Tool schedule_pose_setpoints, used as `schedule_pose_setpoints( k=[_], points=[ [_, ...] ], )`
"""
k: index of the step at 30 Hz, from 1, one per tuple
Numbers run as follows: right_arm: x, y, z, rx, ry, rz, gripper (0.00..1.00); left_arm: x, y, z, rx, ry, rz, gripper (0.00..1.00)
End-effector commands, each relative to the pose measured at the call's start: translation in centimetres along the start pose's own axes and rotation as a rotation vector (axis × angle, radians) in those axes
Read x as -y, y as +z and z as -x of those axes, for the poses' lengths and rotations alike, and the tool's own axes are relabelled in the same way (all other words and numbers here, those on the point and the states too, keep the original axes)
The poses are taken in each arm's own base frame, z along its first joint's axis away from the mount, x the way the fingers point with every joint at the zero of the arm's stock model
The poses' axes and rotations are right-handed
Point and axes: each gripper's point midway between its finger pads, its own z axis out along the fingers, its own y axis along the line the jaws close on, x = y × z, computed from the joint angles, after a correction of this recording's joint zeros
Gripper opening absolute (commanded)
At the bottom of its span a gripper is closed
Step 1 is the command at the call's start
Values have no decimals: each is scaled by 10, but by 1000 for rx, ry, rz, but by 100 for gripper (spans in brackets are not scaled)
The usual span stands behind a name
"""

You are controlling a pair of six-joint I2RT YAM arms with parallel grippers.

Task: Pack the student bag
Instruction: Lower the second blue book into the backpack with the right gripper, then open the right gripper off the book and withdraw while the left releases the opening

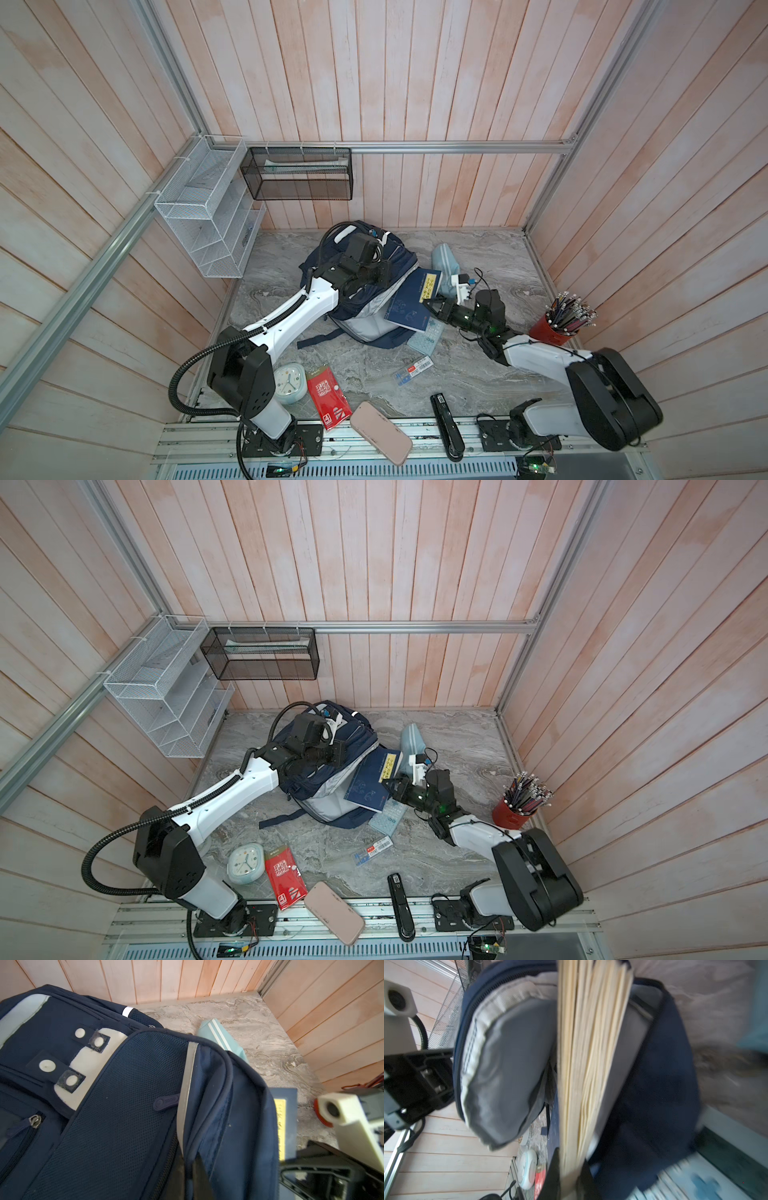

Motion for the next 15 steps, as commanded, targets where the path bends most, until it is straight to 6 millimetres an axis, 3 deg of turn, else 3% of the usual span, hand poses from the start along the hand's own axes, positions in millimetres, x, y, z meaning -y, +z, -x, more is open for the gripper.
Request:
schedule_pose_setpoints(
  k=[1,9,13,15],
  points=[
    [-40,40,27,63,-40,144,0,16,-25,42,119,-43,-85,0],
    [-10,133,31,136,97,146,0,23,-31,56,136,-50,-128,0],
    [1,156,33,178,98,99,0,24,-28,50,122,-61,-141,0],
    [-4,166,28,138,104,133,0,24,-25,46,119,-69,-148,0]
  ],
)
